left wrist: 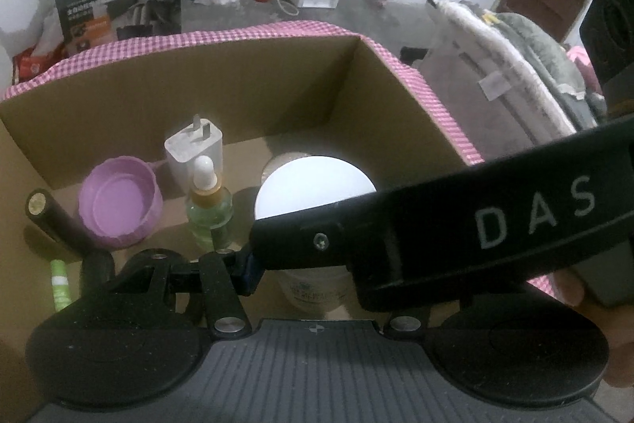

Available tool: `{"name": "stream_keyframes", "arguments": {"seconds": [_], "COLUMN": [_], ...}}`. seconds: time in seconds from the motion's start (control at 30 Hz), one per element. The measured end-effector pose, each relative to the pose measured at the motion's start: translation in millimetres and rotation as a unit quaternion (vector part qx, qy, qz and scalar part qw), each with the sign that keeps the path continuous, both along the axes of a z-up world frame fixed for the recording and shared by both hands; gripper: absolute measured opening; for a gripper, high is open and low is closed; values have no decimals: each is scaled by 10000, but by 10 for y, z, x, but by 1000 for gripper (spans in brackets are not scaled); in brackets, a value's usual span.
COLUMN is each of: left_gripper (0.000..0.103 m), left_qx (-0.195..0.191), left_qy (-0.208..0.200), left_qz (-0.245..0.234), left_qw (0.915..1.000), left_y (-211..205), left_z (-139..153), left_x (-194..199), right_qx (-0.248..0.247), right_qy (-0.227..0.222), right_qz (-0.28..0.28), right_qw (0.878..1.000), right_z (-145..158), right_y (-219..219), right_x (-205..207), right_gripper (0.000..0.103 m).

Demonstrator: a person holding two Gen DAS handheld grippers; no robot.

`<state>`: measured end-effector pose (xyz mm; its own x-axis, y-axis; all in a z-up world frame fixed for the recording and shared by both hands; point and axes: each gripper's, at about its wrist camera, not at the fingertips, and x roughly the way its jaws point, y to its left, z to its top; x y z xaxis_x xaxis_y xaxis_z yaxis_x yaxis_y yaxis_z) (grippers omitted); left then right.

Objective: Organize rigid objects

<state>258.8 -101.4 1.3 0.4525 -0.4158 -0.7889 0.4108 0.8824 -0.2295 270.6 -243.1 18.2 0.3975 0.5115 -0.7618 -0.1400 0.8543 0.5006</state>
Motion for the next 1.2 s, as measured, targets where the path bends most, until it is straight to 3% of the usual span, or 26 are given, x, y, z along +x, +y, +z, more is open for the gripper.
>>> {"name": "stream_keyframes", "arguments": {"seconds": [0.3,0.67,0.83,1.2], "left_gripper": [58,80,92,103], "left_qx": [169,163,124,-82], "left_qy": [-121,-379,-666,-1476], "left_qz": [4,-5,-19,331], "left_qw": [9998,9991,9977,9885], "left_y": [-69,-57,-17,246], "left_z": [-15,53,153,607], "left_x": [34,-99,-217,-730], "right_qx": [-64,-277,-309,-311], "right_qy": [166,-280,-745,-1903], "right_qz": [98,122,-30,-502], "right_qw": [9998,9991,9967,9799], "right_z": [-114,68,257,794], "right_y": [-5,34,-3,-188], "right_x": [68,-79,-227,-956], "right_gripper": [75,84,91,103]}}
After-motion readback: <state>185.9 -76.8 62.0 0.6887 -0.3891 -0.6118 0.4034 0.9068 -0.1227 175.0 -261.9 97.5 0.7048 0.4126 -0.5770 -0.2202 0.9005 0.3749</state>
